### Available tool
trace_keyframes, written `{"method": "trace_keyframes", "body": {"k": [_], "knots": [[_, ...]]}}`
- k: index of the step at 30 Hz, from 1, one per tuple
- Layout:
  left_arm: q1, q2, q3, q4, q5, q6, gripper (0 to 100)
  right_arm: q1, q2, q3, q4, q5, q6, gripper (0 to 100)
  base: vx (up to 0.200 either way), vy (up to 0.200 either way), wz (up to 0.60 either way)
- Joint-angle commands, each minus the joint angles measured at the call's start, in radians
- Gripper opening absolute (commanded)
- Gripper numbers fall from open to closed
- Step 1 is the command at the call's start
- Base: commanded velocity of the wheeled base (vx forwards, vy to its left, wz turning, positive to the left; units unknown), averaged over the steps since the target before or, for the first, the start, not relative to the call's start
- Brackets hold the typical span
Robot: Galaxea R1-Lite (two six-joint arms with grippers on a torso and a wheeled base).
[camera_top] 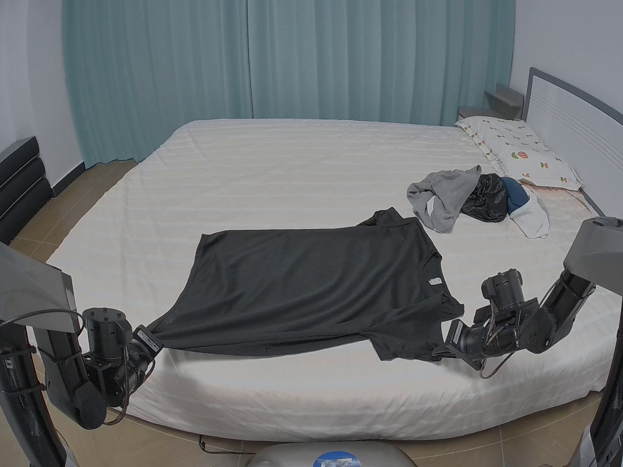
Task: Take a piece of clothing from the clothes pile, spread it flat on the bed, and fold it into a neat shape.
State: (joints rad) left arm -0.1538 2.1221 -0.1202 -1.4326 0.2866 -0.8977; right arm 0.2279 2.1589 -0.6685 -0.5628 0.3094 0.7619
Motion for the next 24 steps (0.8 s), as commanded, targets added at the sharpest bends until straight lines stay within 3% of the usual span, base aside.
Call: {"method": "trace_keyframes", "body": {"k": [1, 8, 12, 17, 24], "knots": [[-0.001, -0.001, 0.002, 0.0, 0.002, 0.003, 0, -0.027, -0.087, 0.089, -0.008, 0.016, 0.0, 0, 0.0, 0.0, 0.0], [0.0, 0.006, 0.024, 0.0, 0.0, 0.052, 0, -0.088, -0.263, 0.236, 0.004, 0.073, -0.012, 0, 0.0, 0.0, 0.0], [-0.001, 0.019, 0.027, 0.001, 0.002, 0.057, 0, -0.113, -0.317, 0.325, 0.006, 0.077, -0.072, 0, 0.0, 0.0, 0.0], [-0.003, 0.055, 0.054, 0.0, 0.002, 0.114, 0, -0.113, -0.327, 0.422, -0.003, 0.077, -0.153, 0, 0.0, 0.0, 0.0], [-0.004, 0.134, 0.059, -0.002, 0.005, 0.146, 0, -0.07, -0.315, 0.469, 0.001, 0.076, -0.17, 0, 0.0, 0.0, 0.0]]}}
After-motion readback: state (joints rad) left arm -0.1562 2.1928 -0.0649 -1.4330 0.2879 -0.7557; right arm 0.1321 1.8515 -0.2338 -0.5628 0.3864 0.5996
